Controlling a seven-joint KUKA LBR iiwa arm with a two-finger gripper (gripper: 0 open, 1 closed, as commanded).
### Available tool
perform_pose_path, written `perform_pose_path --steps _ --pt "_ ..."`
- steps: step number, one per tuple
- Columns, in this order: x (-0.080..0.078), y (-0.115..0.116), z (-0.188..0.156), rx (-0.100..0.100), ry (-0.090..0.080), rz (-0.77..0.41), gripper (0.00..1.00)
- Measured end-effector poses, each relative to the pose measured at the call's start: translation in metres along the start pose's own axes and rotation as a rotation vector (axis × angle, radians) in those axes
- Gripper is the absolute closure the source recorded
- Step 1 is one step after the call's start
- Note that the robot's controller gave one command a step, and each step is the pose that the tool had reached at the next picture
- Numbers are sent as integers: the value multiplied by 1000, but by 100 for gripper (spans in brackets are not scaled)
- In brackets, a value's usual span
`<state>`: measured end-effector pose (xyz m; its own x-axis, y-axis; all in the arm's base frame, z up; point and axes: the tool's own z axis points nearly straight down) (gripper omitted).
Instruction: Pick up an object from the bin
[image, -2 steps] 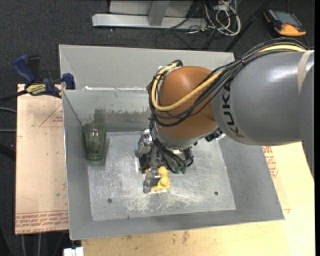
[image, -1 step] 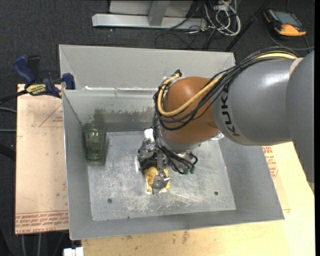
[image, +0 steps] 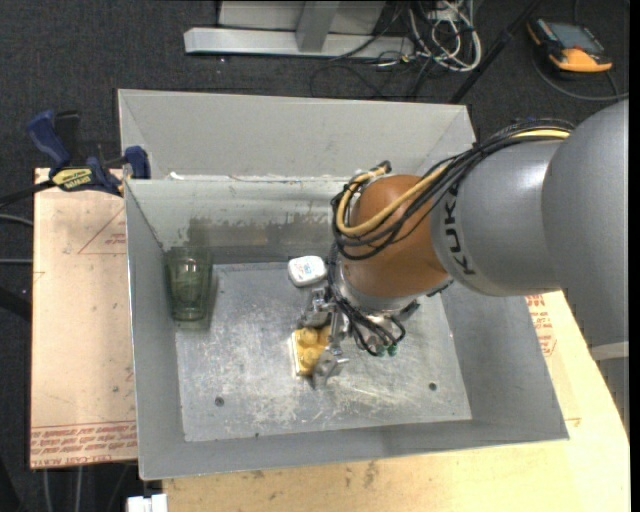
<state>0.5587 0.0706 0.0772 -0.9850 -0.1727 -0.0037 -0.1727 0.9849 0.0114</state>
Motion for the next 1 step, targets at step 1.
perform_pose_path --steps 1 --pt "0 0 0 0 0 0 100"
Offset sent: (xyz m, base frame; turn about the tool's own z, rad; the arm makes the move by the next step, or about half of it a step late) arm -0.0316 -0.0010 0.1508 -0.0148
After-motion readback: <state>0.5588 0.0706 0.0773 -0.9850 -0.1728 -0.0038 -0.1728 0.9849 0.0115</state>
